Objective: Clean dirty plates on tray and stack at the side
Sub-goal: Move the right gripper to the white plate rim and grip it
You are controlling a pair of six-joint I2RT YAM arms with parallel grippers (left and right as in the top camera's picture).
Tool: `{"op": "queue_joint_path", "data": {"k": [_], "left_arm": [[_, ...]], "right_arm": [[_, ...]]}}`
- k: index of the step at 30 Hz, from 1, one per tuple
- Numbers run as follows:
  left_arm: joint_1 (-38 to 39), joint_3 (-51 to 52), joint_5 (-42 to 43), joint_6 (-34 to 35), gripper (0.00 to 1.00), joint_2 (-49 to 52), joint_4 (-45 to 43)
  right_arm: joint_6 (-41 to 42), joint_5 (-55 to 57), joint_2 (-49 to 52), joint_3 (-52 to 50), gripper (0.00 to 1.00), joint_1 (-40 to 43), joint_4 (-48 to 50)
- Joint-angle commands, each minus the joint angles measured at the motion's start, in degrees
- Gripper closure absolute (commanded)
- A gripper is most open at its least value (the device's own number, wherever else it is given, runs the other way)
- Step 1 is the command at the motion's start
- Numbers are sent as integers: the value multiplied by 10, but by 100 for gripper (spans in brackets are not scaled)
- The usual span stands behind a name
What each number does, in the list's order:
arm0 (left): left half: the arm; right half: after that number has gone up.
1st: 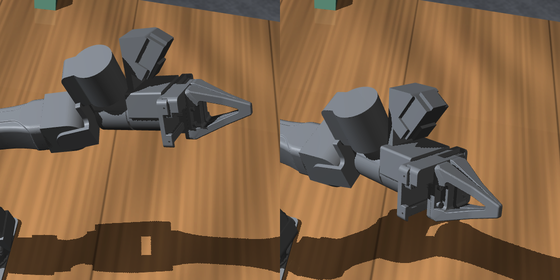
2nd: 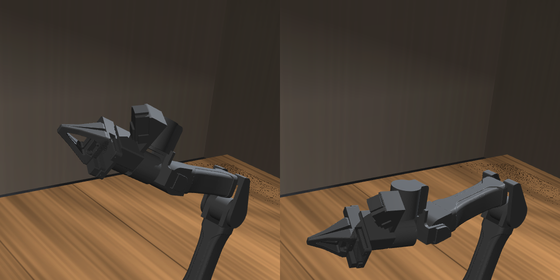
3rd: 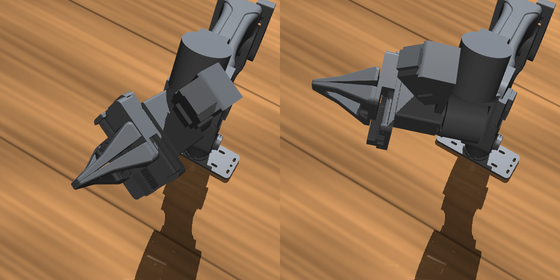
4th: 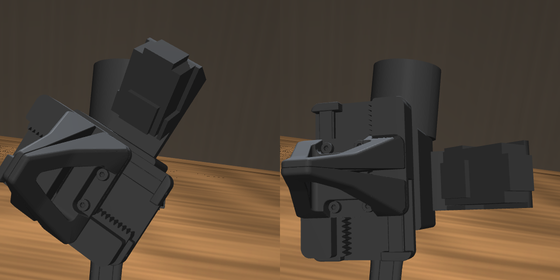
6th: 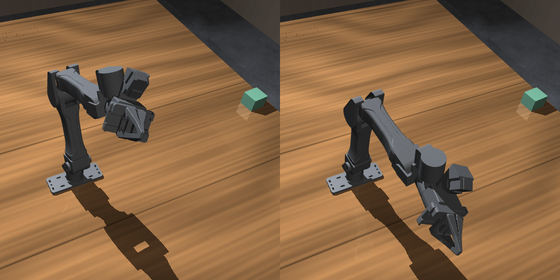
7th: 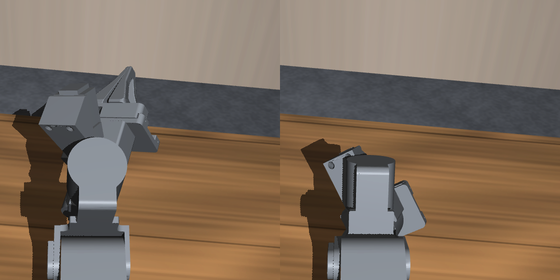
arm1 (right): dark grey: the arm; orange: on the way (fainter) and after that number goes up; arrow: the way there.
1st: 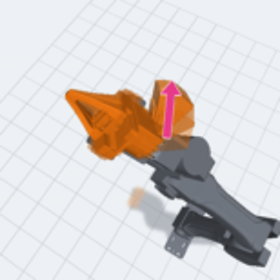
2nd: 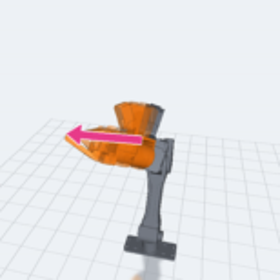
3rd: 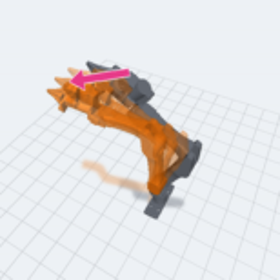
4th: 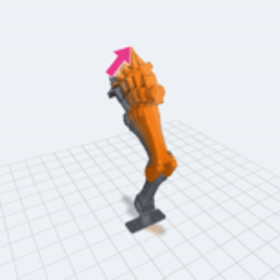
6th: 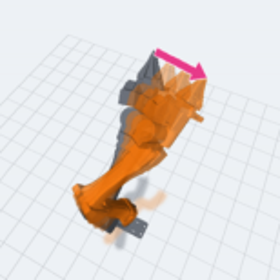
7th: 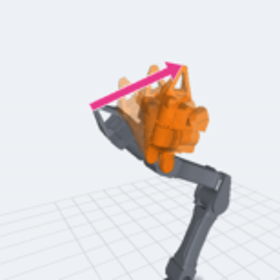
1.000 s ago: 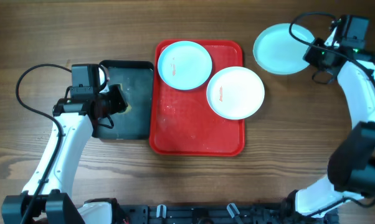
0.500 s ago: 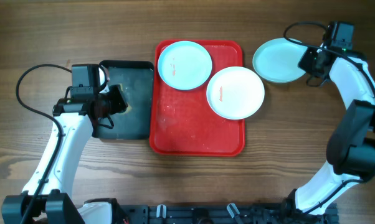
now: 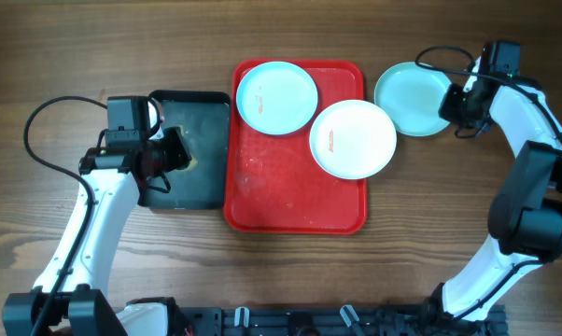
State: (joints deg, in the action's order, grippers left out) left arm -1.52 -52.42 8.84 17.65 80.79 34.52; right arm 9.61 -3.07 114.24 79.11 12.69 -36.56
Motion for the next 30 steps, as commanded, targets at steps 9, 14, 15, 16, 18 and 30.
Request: {"op": "queue_joint_path", "data": {"k": [9, 14, 15, 16, 18, 30], "left_arm": [[-1, 5, 7, -10, 96, 2, 0], [-1, 5, 7, -10, 96, 2, 0], [-1, 5, 7, -10, 96, 2, 0], [-1, 5, 7, -10, 96, 2, 0], [-1, 5, 7, -9, 96, 2, 0], [-1, 5, 7, -10, 96, 2, 8]], "right_arm": [[-113, -242, 7, 3, 60, -4, -22], [-146, -283, 7, 3, 62, -21, -52], [-153, -283, 7, 3, 62, -26, -61], [-159, -283, 7, 3, 62, -31, -70], [-172, -281, 7, 3, 62, -45, -87], [-152, -139, 7, 3, 96, -116, -134]]}}
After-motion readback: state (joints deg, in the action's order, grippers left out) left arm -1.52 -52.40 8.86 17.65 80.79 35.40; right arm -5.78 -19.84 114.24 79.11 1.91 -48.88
